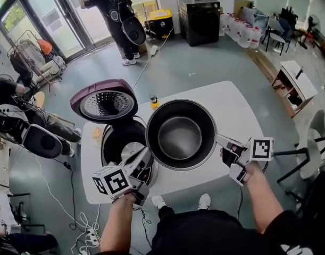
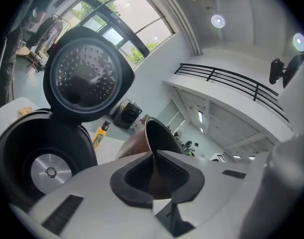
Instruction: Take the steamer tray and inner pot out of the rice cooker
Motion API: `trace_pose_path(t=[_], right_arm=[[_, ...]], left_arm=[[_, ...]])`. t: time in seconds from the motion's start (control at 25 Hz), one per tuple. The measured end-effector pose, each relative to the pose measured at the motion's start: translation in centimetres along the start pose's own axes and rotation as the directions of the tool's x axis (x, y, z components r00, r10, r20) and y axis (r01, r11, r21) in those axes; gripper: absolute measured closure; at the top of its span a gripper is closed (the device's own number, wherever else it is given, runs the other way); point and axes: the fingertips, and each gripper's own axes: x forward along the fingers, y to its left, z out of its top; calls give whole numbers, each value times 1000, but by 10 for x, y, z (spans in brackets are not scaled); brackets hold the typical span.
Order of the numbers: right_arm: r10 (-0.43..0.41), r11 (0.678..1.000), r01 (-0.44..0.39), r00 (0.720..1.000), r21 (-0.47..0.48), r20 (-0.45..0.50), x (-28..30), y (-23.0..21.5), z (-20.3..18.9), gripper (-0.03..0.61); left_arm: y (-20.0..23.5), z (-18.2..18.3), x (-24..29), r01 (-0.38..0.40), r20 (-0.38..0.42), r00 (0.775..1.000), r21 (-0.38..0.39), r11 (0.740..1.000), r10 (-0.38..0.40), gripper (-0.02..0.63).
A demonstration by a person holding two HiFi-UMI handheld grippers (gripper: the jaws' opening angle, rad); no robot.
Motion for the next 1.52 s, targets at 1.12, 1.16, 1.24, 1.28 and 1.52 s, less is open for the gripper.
trace_pose_path(t=[1.12, 1.16, 1.24, 1.28, 1.52], right_arm=[[-395, 903, 385, 918, 189, 19, -187, -235, -14, 566], [-384, 907, 372, 923, 195, 23, -186, -237, -14, 566], [-380, 908, 368, 924, 200, 28, -185, -241, -16, 566], [-384, 907, 371, 923, 201, 28, -186, -244, -16, 566], [-345, 921, 326, 937, 213, 59, -183, -245, -17, 565]], left_arm=[[-8, -215, 209, 28, -316, 946, -146, 989, -73, 586], [-6, -218, 210, 22, -320, 945, -149, 989, -70, 586], [-4, -222, 213, 21, -317, 946, -166, 986, -73, 586], [-4, -222, 214, 21, -311, 947, -174, 985, -75, 586], [-2, -220, 217, -2, -279, 959, -156, 988, -42, 580]])
